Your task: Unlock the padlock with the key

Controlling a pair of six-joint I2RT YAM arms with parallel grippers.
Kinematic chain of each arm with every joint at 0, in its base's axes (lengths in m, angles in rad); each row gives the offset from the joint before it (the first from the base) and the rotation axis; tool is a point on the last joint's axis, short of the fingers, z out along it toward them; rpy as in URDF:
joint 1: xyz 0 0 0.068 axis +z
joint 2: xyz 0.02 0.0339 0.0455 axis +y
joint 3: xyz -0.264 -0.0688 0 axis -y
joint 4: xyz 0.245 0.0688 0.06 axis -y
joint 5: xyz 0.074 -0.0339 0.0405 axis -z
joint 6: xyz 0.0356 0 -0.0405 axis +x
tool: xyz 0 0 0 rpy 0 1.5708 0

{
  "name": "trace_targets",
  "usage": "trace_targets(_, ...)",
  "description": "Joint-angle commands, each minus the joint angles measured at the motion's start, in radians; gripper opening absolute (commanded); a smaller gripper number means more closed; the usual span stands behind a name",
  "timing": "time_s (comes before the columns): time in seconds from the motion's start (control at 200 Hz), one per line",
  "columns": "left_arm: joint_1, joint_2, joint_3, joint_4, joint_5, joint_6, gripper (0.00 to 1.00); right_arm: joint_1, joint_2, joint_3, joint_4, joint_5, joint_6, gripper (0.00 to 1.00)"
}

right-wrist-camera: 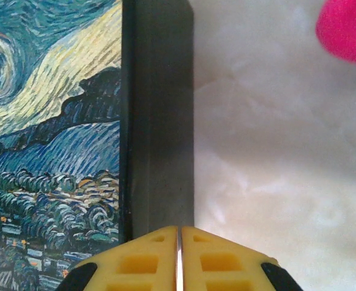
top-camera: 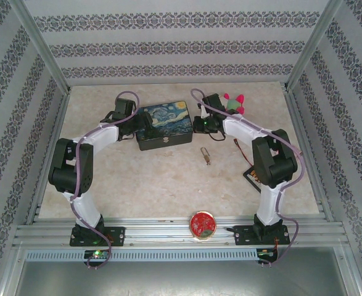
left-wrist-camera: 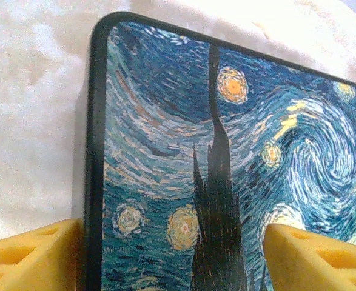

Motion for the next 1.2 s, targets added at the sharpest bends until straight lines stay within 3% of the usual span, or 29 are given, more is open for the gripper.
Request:
trace_targets(0.0,-0.02,0.0,0.022,0.057,0.152,0.006,0.75,0.052,-0.057,-0.066,0.053,-0.102,0.058,0.12)
trace_targets(0.49,-0.019,-0.115,-0.11,0.068,0.08,-0.035,0.8,0.076,-0.173,-0.207,0.051,-0.034,0.122,0.12)
trace_targets(0.715,-0.004,-0.186,-0.156,0.062,0.006,-0.068,0.88,0.059,-0.22,-0.229,-0.003,0.04,0.101,0.26)
trace_targets(0.909,0.018,-0.269,-0.193,0.034,-0.045,-0.067,1.0,0.047,-0.265,-0.278,-0.055,0.103,0.073,0.28)
trace_targets(1.194,0.047,-0.456,-0.263,-0.044,-0.135,-0.057,0.99,0.037,-0.289,-0.376,-0.105,0.111,0.054,0.35)
